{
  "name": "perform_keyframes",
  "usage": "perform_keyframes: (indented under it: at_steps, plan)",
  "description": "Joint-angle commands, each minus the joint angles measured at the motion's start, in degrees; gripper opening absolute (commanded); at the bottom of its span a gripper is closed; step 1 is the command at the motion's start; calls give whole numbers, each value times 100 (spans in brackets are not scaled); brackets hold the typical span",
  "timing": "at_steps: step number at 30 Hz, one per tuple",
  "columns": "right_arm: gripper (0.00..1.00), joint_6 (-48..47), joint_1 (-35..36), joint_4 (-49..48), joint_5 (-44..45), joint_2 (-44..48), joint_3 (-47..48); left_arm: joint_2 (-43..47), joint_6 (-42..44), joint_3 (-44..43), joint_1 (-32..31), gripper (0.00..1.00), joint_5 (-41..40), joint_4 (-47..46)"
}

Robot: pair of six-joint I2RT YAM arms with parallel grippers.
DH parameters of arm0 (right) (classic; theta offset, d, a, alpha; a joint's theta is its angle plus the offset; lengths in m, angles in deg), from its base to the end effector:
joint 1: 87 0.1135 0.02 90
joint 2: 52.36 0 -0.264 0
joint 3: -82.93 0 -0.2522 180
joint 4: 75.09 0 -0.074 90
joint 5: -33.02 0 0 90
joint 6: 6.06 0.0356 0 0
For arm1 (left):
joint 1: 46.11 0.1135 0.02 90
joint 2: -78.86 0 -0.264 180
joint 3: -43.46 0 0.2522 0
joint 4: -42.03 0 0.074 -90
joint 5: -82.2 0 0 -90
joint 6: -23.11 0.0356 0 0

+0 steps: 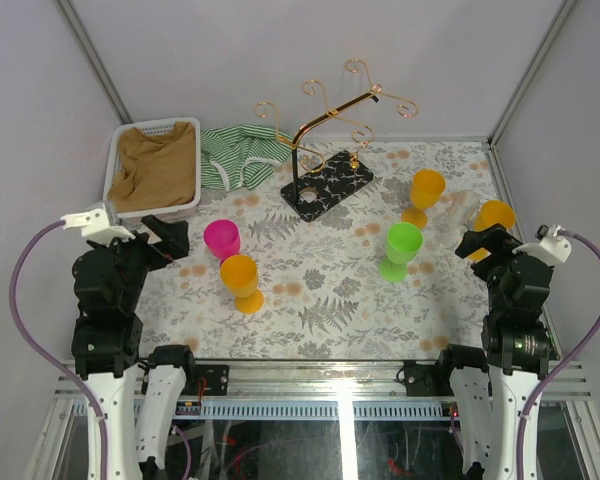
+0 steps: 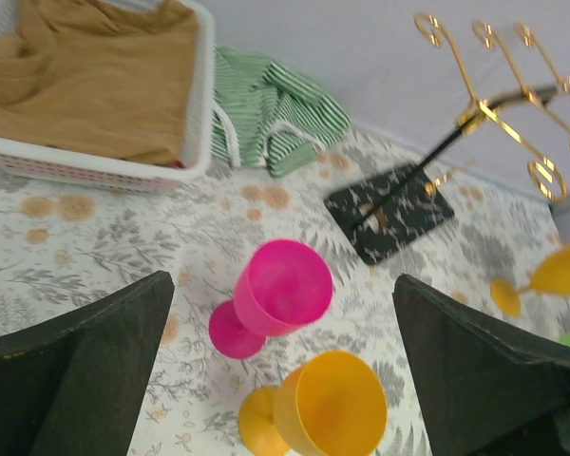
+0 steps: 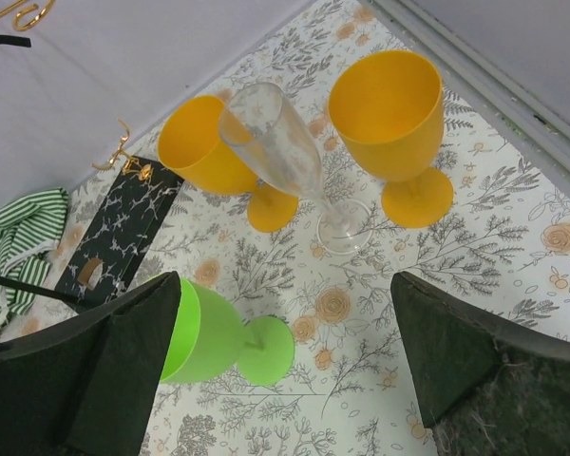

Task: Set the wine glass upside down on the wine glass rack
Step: Move the wine rack to the center of the board.

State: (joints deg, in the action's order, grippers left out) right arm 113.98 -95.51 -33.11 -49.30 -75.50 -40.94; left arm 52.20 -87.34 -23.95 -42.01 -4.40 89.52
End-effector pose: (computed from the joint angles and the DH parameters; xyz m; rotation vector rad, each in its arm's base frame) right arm 0.0949 -0.0190 0.3375 0.6632 1.5967 0.1616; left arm 0.0838 0.0039 0.3837 -0.3166 1.6653 -0.2639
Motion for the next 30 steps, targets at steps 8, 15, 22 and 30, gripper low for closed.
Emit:
perform_keyframes:
  at_steps: [8,15,22,30]
  plan:
    - [99,-142,32,-162,-73,549,176,-815,599,322,-33,100,958,37]
    - [99,-237,31,135,-828,184,665,-1860,665,144,-37,100,939,35]
    - [86,-444,33,325,-1242,-239,785,-2582,671,139,-43,100,778,-221]
    - [82,-449,33,105,-1243,39,506,-2942,604,383,-53,93,755,-525]
